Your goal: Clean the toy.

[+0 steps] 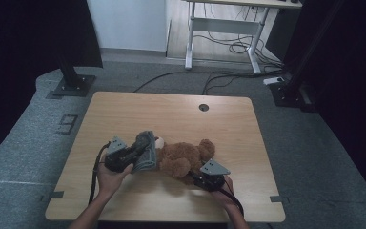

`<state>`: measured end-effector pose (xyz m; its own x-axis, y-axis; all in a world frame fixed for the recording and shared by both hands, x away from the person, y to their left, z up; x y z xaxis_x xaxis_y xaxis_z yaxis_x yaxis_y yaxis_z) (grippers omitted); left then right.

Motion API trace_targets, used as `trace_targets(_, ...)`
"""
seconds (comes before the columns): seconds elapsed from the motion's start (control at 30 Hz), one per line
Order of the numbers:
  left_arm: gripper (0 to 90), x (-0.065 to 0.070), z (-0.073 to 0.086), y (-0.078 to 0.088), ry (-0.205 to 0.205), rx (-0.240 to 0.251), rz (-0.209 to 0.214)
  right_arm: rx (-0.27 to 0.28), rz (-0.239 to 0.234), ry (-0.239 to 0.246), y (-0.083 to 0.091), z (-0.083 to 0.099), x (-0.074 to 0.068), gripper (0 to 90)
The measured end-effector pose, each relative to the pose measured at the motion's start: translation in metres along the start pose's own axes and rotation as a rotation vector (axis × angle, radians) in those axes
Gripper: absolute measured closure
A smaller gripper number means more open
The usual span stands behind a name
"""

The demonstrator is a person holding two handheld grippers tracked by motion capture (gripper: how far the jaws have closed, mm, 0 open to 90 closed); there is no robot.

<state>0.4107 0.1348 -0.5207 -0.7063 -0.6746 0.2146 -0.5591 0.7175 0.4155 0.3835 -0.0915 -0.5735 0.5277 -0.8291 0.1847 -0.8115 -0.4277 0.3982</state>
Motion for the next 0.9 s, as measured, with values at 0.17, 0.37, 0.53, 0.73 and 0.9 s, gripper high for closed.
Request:
trace_targets(0.17, 76.1, 0.015, -0.016, -0.008, 0.000, 0.006, 0.043, 0.003, -0.005, -0.006, -0.001, 0.000, 0.001, 50.3)
trace_targets(0.37, 76.0, 0.066, -0.044, -0.041, -0.092, -0.022, 0.125, 0.003, -0.011, -0.026, 0.001, 0.002, 0.004, 50.3)
trace_targets(0.53, 76.0, 0.107, -0.058, -0.073, -0.164, -0.075, 0.184, 0.002, -0.011, -0.018, 0.002, 0.002, 0.004, 50.3)
trace_targets(0.73, 75.8, 0.130, -0.042, -0.106, -0.224, -0.168, 0.190, 0.000, -0.010, -0.023, 0.002, 0.003, 0.005, 50.2)
trace_targets(0.9, 76.0, 0.117, -0.032, -0.104, -0.194, -0.158, 0.179, -0.004, -0.010, -0.017, 0.002, 0.004, 0.003, 50.2)
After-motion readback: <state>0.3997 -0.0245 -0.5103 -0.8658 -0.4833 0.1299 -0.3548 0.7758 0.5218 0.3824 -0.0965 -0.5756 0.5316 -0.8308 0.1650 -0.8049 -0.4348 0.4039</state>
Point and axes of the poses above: each handheld gripper's, and its own axes: y roughly backward along the jaws, z roughly out of its underside, x roughly to its right, the point moved 10 cm from there along -y, roughly forward along the jaws, and after that the axes turned 11 degrees about z, right-handed, at the moved point
